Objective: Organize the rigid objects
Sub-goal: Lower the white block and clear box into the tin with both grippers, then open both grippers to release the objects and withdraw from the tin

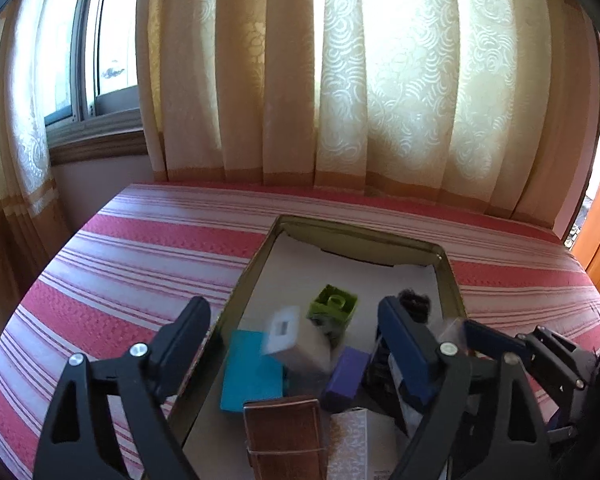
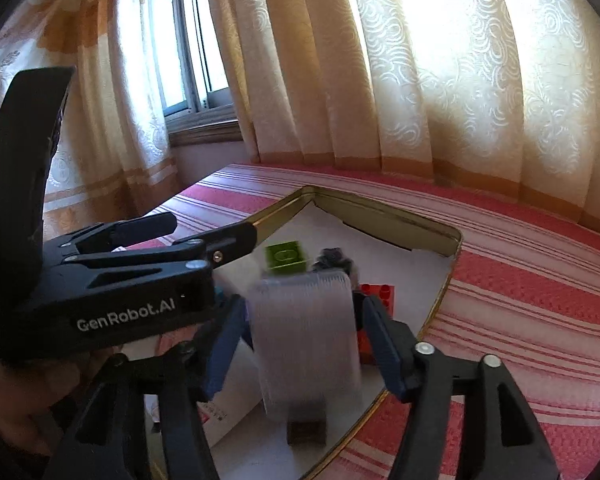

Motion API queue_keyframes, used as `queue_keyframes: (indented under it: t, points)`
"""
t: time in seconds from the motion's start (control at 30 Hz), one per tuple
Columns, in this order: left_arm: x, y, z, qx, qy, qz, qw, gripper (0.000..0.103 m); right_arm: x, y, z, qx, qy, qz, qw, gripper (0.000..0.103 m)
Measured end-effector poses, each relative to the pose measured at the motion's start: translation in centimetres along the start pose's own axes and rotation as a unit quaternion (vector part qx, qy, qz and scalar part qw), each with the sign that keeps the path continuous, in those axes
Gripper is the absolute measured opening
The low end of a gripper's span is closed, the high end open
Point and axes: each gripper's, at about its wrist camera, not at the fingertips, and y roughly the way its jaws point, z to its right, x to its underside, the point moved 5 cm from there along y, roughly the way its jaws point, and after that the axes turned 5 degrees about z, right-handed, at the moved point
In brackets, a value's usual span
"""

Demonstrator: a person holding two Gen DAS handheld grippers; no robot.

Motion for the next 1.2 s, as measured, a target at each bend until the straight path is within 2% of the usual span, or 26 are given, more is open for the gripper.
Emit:
queue_keyframes:
  t: [0.17,0.23,0.43,0.8,0.93,1.2]
  points:
    - [0.3,-0.5,-0.3,0.006,-0.012,0.005,0.9999,0.088,0.3,-0.6,0.1,0.004,0.001,0.004,1.000,0.068]
    - [0.5,-0.7,-0.5,0.005,-0.019,0.007,0.9998,0.096,0.4,-0.7,0.3,0.004,0.004,0.005,1.000,0.070]
    - [1.9,-2.6,-1.7,-0.002,-0.043,0.029,0.9986,0.102,1.1,-1.5,1.0,0.005,0.010,0.016,1.000,0.078]
    - [2.8,-8.4,-2.2,-0.049,-0.032,0.087,0.9945,0.102,1.5,-5.7,0.7,0.061,-0.026,0.060,0.996,0.085]
    - [3.0,-10.0,-2.0,-0.068,-0.011,0.099,0.9927,0.102,0.9,-8.0,0.2,0.064,-0.025,0.086,0.994,0.087]
    - [3.7,-11.6,-2.9,-0.075,-0.015,0.090,0.9930,0.103,-0.3,-10.8,-0.6,0.065,-0.028,0.121,0.990,0.090]
